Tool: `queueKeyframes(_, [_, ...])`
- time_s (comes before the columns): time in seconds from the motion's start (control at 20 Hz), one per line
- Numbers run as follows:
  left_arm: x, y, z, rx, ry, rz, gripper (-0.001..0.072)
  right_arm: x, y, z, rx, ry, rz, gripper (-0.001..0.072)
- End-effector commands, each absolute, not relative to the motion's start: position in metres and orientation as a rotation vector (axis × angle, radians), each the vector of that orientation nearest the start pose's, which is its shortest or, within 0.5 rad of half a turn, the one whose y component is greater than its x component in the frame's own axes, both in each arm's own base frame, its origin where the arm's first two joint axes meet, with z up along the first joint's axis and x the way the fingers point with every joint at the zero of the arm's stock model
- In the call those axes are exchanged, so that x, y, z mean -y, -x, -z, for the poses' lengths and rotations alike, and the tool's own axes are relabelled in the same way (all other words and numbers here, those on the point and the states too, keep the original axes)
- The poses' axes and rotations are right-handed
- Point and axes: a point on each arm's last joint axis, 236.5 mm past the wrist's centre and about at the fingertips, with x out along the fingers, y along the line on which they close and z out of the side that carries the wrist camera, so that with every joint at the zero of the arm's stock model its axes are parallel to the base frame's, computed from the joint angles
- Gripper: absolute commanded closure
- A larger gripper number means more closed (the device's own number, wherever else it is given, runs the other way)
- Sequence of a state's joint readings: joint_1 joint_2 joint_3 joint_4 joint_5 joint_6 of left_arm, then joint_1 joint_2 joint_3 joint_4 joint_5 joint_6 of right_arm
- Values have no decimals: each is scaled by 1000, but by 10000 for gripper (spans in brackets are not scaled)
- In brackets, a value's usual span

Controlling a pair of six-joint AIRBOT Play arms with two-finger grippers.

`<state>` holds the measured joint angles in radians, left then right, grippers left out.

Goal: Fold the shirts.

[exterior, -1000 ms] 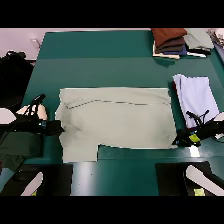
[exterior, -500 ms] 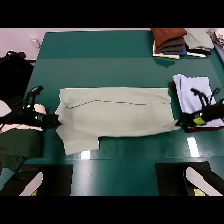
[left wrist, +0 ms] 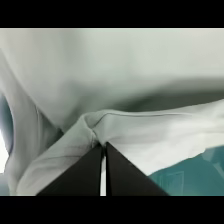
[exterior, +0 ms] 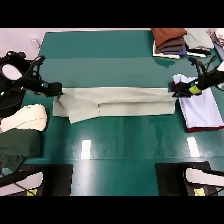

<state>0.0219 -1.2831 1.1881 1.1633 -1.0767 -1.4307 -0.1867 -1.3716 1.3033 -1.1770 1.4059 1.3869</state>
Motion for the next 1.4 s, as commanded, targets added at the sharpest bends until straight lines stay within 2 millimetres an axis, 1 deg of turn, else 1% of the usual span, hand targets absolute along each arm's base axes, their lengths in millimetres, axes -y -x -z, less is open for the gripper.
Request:
queueKeyframes(0.0, [69, -460, -22, -1109, 273, 243, 680, -15, -417, -26, -1363, -335, -231, 696])
queueKeyframes(0.1, [68, -474, -7, -1113, 281, 233, 681, -17, -434, -23, -1353, -353, -246, 695])
queueKeyframes(0.15, [67, -480, -4, -1100, 285, 224, 680, -20, -442, -22, -1344, -372, -259, 678])
queueKeyframes(0.2, [65, -485, -5, -1076, 288, 215, 650, -22, -450, -22, -1337, -393, -271, 495])
queueKeyframes(0.25, [64, -492, -10, -1049, 294, 206, 320, -20, -457, -21, -1325, -420, -275, 343])
queueKeyframes(0.3, [64, -495, -14, -1038, 308, 197, 122, -19, -460, -21, -1320, -440, -281, 334])
queueKeyframes(0.35, [64, -496, -20, -1036, 310, 200, 183, -15, -460, -21, -1317, -441, -285, 333])
queueKeyframes(0.45, [68, -492, -28, -1054, 308, 220, 188, -4, -449, -18, -1346, -440, -296, 324])
queueKeyframes(0.5, [72, -488, -29, -1074, 318, 234, 189, 1, -440, -13, -1379, -453, -298, 298])
queueKeyframes(0.55, [74, -483, -27, -1097, 322, 243, 292, 8, -429, -5, -1413, -478, -291, 254])
queueKeyframes(0.6, [76, -478, -25, -1118, 323, 251, 541, 13, -418, 7, -1452, -515, -281, 248])
queueKeyframes(0.65, [78, -476, -25, -1126, 322, 258, 671, 14, -408, 18, -1476, -563, -285, 196])
queueKeyframes(0.7, [84, -475, -26, -1128, 329, 270, 672, 13, -401, 28, -1485, -613, -291, 178])
queueKeyframes(0.75, [92, -474, -27, -1131, 336, 288, 672, 12, -397, 39, -1482, -668, -288, 178])
queueKeyframes(0.8, [104, -472, -28, -1134, 335, 312, 673, 9, -394, 49, -1478, -713, -279, 178])
queueKeyframes(0.9, [132, -469, -30, -1125, 304, 360, 681, 3, -390, 67, -1464, -763, -274, 178])
queueKeyframes(1.05, [177, -469, -34, -1080, 272, 421, 681, -13, -393, 82, -1434, -783, -274, 180])
queueKeyframes(1.1, [193, -466, -34, -1081, 271, 439, 681, -18, -394, 85, -1431, -774, -271, 183])
queueKeyframes(1.15, [208, -461, -33, -1086, 262, 463, 681, -24, -397, 86, -1425, -753, -286, 227])
queueKeyframes(1.2, [224, -457, -29, -1088, 248, 487, 681, -30, -401, 85, -1408, -736, -306, 331])
queueKeyframes(1.3, [252, -456, -19, -1080, 256, 509, 681, -37, -412, 77, -1380, -700, -330, 590])
queueKeyframes(1.35, [266, -454, -13, -1083, 263, 527, 681, -40, -417, 67, -1366, -679, -352, 677])
